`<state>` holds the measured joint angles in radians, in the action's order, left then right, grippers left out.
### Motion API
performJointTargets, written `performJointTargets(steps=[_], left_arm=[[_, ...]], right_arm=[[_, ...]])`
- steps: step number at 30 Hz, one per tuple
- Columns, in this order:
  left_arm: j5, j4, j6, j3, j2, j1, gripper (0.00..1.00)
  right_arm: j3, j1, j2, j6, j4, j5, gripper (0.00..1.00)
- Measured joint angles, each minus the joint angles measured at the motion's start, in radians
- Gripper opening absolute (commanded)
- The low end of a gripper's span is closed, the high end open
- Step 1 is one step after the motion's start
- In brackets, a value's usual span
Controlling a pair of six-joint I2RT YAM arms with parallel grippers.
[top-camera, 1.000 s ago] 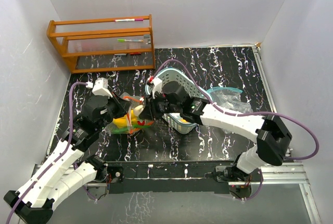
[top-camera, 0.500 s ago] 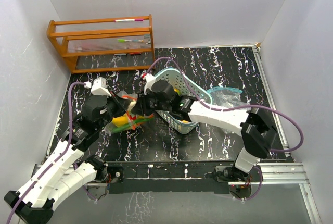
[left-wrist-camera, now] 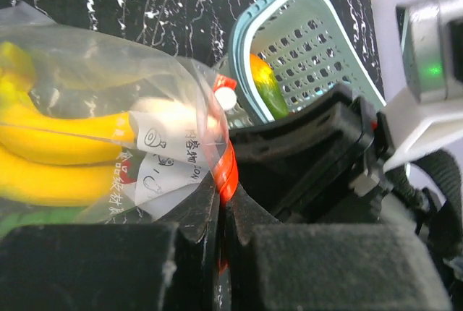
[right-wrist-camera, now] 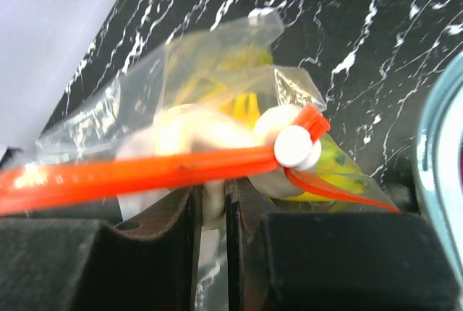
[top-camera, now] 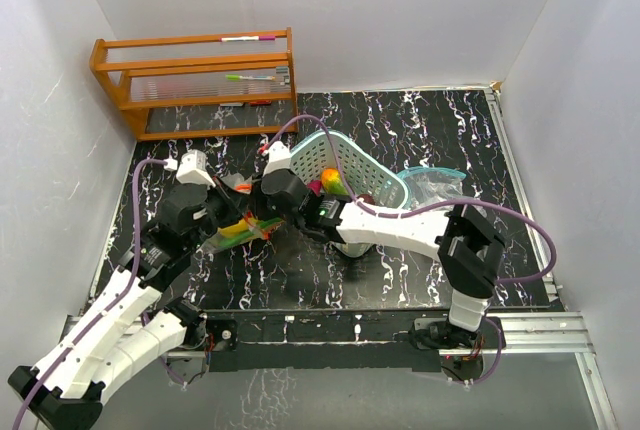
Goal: Place the food in the zip-top bag and seal the zipper
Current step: Place the fake vegetable in the zipper food storage bag.
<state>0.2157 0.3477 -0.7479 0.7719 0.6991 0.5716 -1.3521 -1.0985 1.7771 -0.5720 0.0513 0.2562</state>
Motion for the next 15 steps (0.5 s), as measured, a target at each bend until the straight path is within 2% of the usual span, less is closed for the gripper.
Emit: performJointTargets(steps=[5,7,10,15], left_arm=[[-0.042,0.004,-0.007,-0.001,0.000,0.011,0.00],[-0.039,0.006,-0.008,-0.001,-0.005,0.010,0.00],[-0.030,0.014,-0.006,-0.001,-0.015,0.010,0.00],[-0.005,0.047,0.014,0.019,-0.025,0.010,0.00]], right_arm=[[0.001,0.000,-0.002,-0.002,-0.034,0.061,0.52],[0.004,0.004,-0.004,0.013,-0.026,0.055,0.66],[0.004,0.023,-0.015,0.041,0.001,0.024,0.82],[0.042,0.029,-0.103,0.074,0.041,-0.024,0.83]])
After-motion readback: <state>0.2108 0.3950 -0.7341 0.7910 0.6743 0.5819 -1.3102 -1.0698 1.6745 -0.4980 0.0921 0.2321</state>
